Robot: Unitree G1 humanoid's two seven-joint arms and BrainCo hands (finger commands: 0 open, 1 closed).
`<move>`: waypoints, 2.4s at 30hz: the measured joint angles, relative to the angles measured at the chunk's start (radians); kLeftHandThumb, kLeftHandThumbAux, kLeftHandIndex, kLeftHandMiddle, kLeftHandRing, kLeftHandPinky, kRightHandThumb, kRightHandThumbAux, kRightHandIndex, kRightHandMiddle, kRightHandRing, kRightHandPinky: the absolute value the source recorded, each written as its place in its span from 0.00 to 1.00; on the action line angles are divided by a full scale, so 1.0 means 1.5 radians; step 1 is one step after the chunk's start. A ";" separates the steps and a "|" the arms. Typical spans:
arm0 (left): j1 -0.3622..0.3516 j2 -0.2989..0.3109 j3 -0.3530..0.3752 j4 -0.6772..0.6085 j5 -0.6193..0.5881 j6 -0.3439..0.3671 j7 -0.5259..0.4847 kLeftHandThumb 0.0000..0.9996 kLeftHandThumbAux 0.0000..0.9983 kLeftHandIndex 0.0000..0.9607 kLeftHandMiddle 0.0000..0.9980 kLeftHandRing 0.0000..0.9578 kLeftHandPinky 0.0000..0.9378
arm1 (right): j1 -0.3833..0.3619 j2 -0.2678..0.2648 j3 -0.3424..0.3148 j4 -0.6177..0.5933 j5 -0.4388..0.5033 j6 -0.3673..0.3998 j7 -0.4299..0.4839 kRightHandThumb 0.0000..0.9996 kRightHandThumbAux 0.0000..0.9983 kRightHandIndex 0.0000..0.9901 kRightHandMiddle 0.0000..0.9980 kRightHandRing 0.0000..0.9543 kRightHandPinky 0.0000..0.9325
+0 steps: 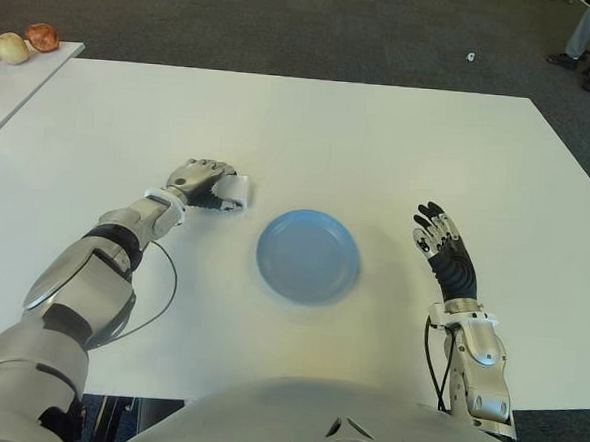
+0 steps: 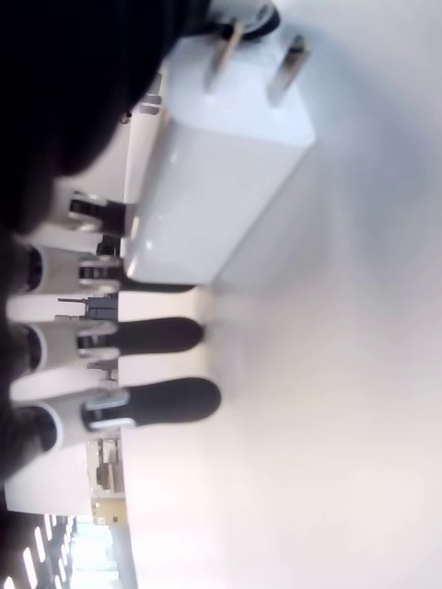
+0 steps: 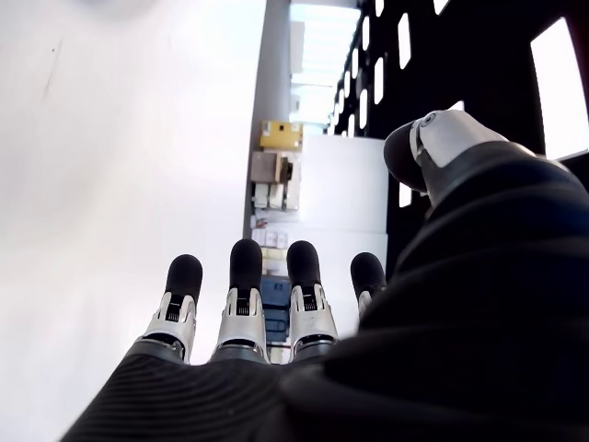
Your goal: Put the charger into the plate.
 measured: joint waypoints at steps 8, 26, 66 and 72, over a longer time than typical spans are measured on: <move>0.001 0.000 0.013 0.002 -0.008 0.027 0.000 0.74 0.69 0.46 0.80 0.83 0.84 | 0.000 0.000 -0.001 0.000 0.002 0.000 0.002 0.00 0.57 0.01 0.12 0.11 0.08; 0.017 0.017 0.030 0.010 -0.017 0.040 0.052 0.75 0.70 0.46 0.86 0.89 0.86 | -0.001 0.000 -0.003 0.000 0.013 0.000 0.004 0.00 0.58 0.01 0.12 0.11 0.09; 0.022 0.146 0.187 -0.386 -0.131 -0.076 -0.078 0.75 0.70 0.46 0.88 0.92 0.93 | -0.011 0.011 -0.001 -0.006 0.018 0.035 -0.012 0.00 0.60 0.02 0.14 0.13 0.11; 0.081 0.144 0.224 -0.509 -0.170 -0.054 -0.166 0.75 0.70 0.46 0.89 0.92 0.92 | -0.013 0.011 -0.001 -0.006 0.018 0.041 -0.013 0.00 0.60 0.02 0.14 0.13 0.11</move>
